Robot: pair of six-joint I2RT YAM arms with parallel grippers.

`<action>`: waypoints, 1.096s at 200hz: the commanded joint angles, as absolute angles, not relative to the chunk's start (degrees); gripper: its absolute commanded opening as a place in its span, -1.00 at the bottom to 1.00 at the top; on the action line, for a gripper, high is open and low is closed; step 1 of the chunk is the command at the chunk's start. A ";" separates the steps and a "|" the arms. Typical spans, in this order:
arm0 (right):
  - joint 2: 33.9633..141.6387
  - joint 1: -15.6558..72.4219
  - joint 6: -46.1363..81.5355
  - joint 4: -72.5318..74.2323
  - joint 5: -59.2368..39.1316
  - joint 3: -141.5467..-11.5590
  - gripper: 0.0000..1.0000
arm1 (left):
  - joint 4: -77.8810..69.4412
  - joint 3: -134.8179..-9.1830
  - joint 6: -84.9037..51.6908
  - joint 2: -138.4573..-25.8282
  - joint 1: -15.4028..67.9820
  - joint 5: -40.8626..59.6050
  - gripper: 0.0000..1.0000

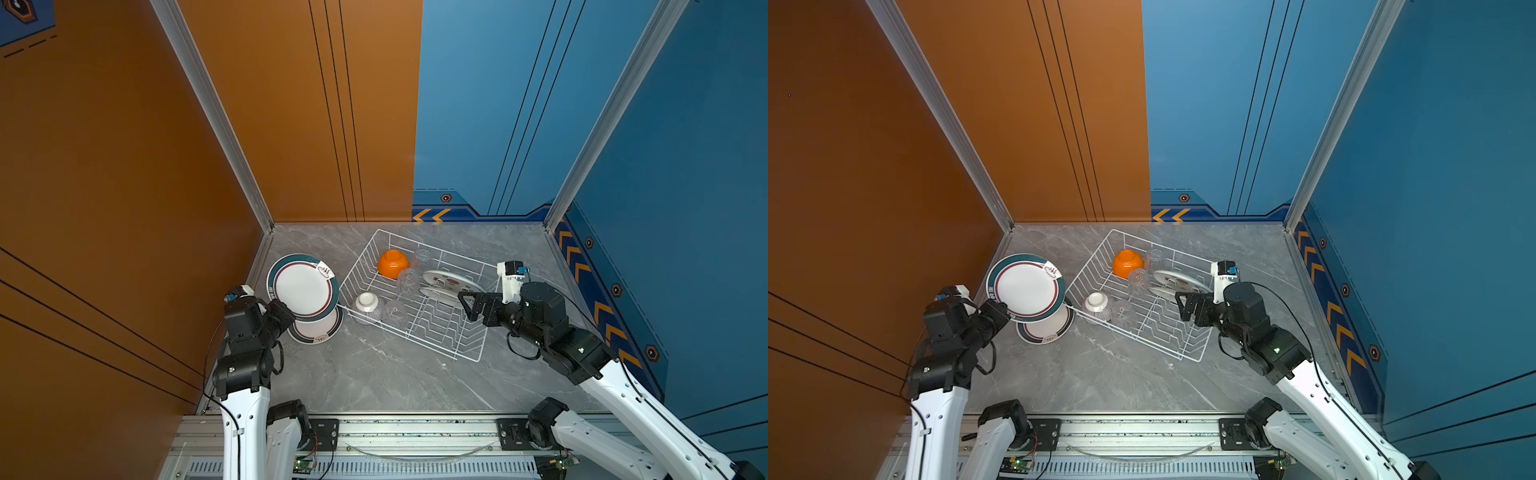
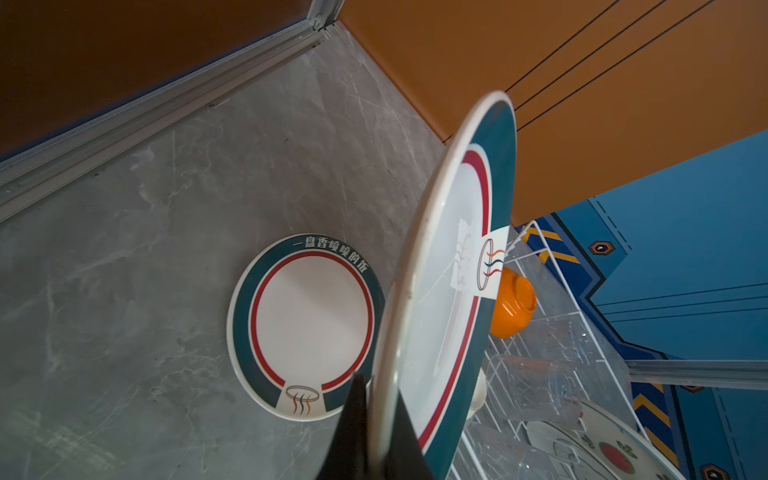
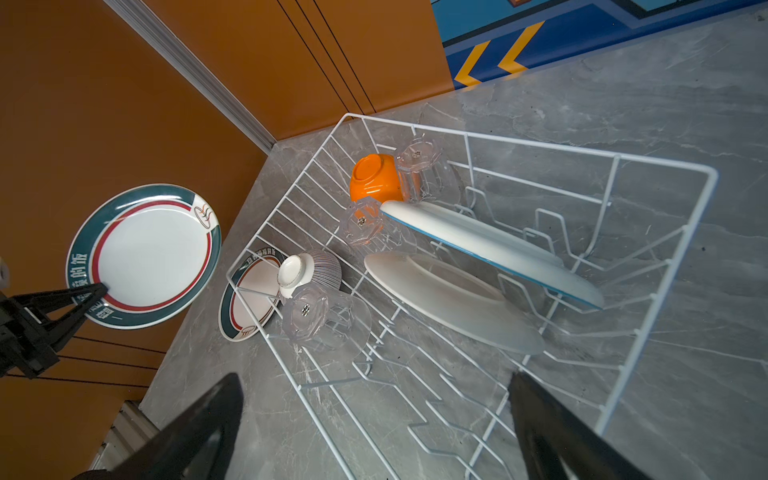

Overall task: Unload the mixed dishes from the dish rack
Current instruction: 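Lower the plate onto the first plate and open the left gripper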

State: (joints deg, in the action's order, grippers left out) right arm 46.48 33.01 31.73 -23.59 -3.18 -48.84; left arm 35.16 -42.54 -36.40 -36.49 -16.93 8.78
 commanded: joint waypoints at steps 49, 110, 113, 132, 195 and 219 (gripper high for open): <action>45.48 33.31 29.15 -25.93 -3.60 -47.73 1.00 | 26.71 -30.94 -38.87 -38.87 -27.29 17.93 -1.00; 49.06 33.26 29.87 -25.71 -3.53 -46.73 1.00 | 23.57 -26.70 -40.21 -42.27 -28.83 21.39 -1.00; 49.17 33.24 29.93 -25.67 -3.56 -46.60 1.00 | 23.49 -26.65 -40.24 -42.34 -28.81 21.49 -1.00; 49.68 33.31 30.14 -25.42 -3.25 -46.49 1.00 | 23.20 -26.20 -40.34 -42.36 -28.58 21.26 -1.00; 51.08 33.31 30.19 -24.79 -3.42 -46.93 1.00 | 23.29 -25.72 -39.82 -44.60 -27.21 21.71 -1.00; 51.33 33.27 29.68 -24.87 -3.49 -46.86 1.00 | 23.26 -26.15 -39.32 -46.17 -26.43 22.77 -0.19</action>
State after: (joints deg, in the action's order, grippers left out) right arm 51.03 33.01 30.22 -24.45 -3.22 -47.05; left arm 25.85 -26.24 -39.92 -45.30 -27.27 19.81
